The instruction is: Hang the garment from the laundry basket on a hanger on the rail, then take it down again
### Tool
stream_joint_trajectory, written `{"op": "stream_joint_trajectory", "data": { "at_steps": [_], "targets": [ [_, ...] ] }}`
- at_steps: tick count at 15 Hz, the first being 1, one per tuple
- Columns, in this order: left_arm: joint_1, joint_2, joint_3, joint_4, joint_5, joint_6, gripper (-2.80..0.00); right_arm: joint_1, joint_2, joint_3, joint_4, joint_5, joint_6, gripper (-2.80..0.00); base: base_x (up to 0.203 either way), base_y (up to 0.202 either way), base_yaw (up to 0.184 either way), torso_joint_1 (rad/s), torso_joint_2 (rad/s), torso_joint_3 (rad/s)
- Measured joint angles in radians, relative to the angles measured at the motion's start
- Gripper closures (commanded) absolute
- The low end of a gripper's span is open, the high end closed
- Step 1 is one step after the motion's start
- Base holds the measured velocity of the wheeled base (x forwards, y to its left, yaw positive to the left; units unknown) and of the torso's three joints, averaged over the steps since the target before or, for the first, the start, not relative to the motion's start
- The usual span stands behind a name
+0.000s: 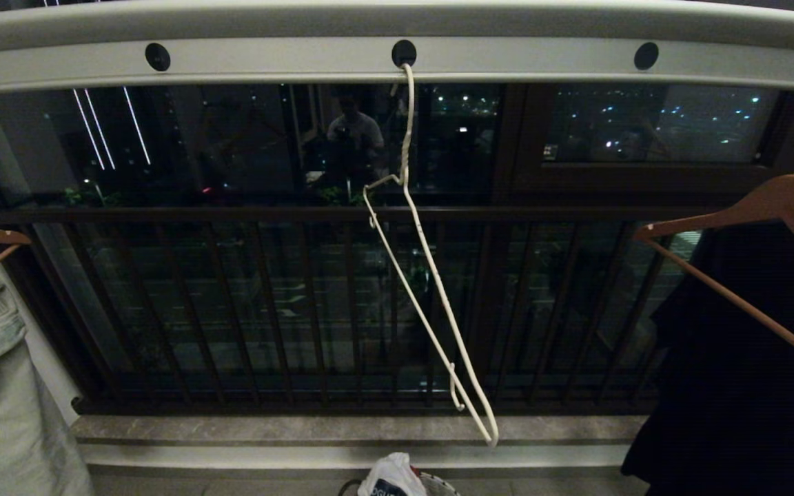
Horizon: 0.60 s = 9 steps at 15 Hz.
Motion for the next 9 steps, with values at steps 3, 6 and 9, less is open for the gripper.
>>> {"op": "stream_joint_trajectory", "data": {
  "at_steps": [3, 6, 9],
  "targets": [
    [0.0, 0.0, 0.002, 0.0, 0.003, -0.008, 0.0, 0.001, 0.0, 0.001, 0.002, -0.002, -0.003, 0.0, 0.0, 0.0, 0.0, 0.0, 0.0, 0.0],
    [0.0, 0.0, 0.002, -0.001, 0.003, -0.008, 0.0, 0.0, 0.0, 0.002, 0.001, -0.001, 0.0, 0.0, 0.0, 0.0, 0.0, 0.0, 0.0, 0.0],
    [0.0, 0.0, 0.003, -0.001, 0.003, -0.009, 0.0, 0.0, 0.0, 0.002, -0.002, 0.0, 0.006, 0.0, 0.0, 0.0, 0.0, 0.0, 0.0, 0.0]
  ]
}}
